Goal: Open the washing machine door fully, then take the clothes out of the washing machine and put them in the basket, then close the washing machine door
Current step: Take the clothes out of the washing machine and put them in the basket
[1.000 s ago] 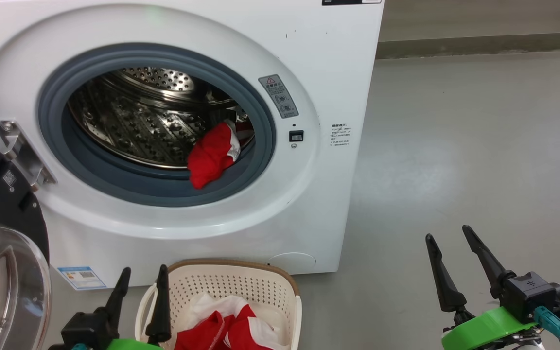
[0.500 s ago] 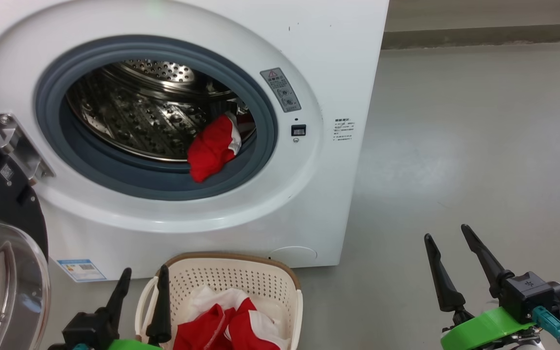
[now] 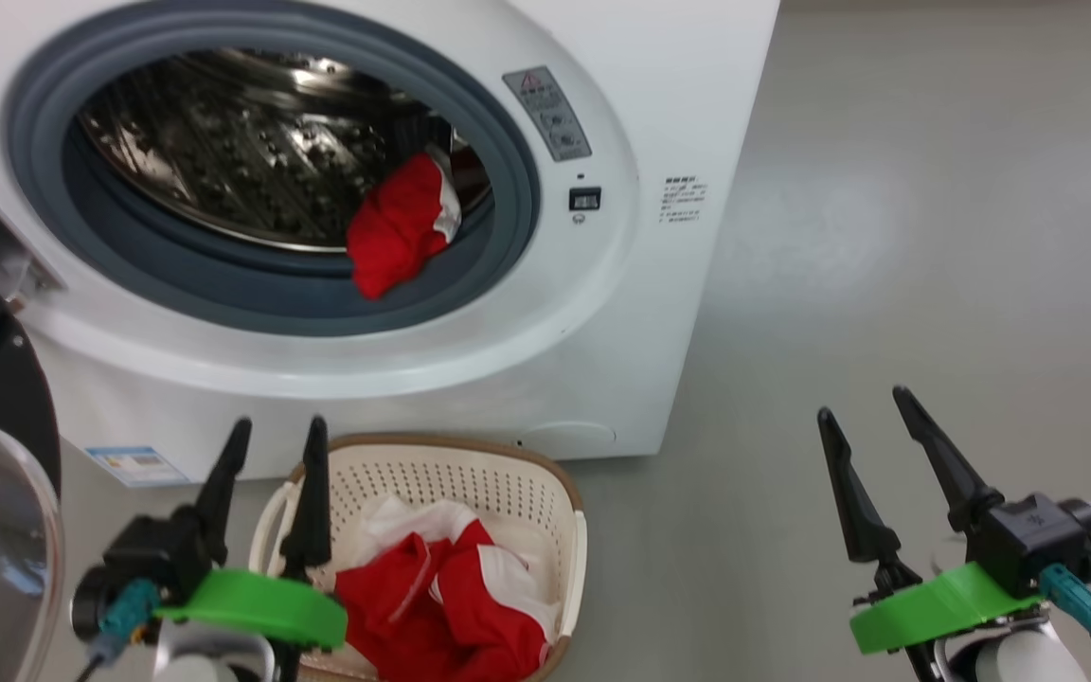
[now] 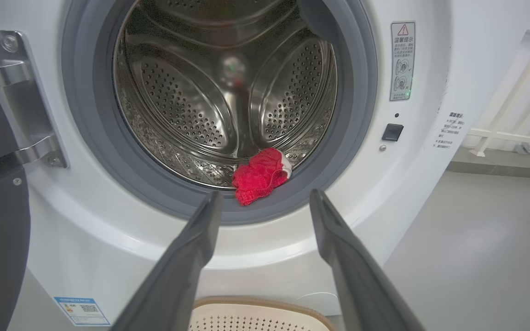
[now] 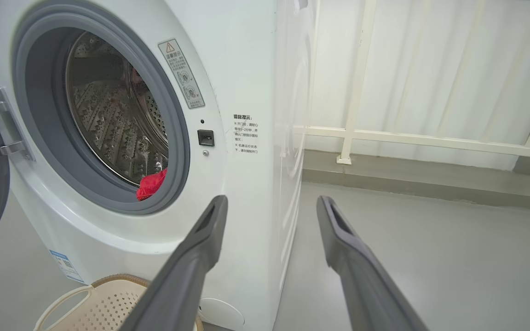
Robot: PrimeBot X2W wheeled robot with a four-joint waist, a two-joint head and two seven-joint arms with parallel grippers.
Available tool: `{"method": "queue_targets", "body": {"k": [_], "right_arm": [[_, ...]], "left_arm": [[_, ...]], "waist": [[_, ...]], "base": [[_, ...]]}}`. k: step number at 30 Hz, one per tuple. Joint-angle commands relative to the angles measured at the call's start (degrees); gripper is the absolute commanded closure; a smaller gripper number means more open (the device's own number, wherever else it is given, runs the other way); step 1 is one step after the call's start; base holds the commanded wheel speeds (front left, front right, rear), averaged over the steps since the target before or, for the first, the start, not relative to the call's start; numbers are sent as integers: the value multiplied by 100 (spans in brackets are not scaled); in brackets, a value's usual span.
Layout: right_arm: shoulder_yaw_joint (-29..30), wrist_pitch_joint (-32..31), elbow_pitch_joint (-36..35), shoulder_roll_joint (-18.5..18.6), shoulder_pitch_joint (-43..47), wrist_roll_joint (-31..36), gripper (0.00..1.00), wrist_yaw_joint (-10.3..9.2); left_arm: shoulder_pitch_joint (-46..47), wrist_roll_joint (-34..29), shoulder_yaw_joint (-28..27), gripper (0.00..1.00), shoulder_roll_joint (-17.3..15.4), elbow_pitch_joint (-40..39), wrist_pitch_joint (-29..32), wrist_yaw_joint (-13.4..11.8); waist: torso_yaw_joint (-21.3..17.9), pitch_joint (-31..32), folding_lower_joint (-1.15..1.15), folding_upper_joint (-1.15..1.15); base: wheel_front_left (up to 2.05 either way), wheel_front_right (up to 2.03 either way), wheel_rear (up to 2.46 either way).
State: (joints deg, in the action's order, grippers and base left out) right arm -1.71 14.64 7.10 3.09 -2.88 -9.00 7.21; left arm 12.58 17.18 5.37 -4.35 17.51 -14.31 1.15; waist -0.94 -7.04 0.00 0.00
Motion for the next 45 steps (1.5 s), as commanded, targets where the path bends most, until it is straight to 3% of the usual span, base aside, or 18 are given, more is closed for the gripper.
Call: {"method": "queue_targets", "body": {"k": [1, 13, 24, 40, 45], "right_arm": [[-156, 36, -183, 39, -240, 49, 0, 28], [-324, 36, -404, 40, -868, 72, 0, 28], [-418, 36, -527, 57, -1339, 119, 0, 28], [-527, 36, -525, 20, -1688, 93, 0, 28], [-576, 36, -437, 1, -1709, -20, 0, 28]], "left_arm": [[294, -1, -218, 0, -50, -102, -69, 46], [1862, -34, -430, 0, -107, 200, -69, 245], [3501, 103, -403, 0, -260, 1064, -69, 495], [5097, 416, -345, 0, -313, 2415, -49, 616], [5513, 720, -207, 0, -355, 3075, 357, 629]], "waist": [[-7, -311, 0, 0], [-56, -1526, 0, 0], [-219, -2334, 0, 0], [-410, -2937, 0, 0], [-495, -2919, 0, 0]], "base": [[0, 0, 0], [0, 0, 0], [0, 0, 0], [0, 0, 0], [0, 0, 0]]}}
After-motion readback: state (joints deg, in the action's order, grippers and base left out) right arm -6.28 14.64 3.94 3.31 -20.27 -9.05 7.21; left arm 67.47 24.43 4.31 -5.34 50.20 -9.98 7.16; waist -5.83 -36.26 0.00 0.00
